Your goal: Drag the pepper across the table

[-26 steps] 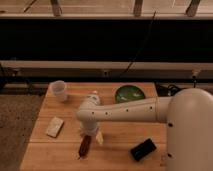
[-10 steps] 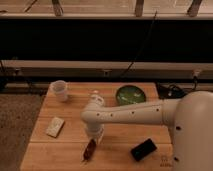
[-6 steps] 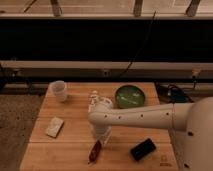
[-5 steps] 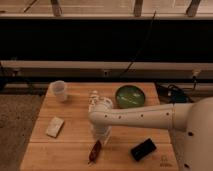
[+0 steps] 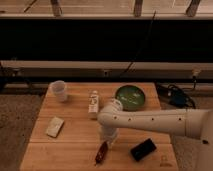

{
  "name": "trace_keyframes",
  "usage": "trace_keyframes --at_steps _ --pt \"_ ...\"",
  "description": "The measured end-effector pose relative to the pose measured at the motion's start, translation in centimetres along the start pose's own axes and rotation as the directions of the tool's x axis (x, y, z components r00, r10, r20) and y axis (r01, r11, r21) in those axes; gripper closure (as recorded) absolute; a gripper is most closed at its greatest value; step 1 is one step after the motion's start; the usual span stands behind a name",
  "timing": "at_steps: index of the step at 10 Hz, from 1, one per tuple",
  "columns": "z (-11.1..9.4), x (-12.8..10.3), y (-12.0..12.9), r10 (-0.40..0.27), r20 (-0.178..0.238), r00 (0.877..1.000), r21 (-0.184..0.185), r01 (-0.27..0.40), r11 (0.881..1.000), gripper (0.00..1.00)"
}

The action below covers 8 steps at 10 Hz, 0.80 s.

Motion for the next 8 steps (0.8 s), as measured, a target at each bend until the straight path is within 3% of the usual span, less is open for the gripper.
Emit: trace_keyframes --at_steps 8 --pt "0.0 1.1 1.7 0.031 0.017 0.999 0.013 -0.031 0.999 1.0"
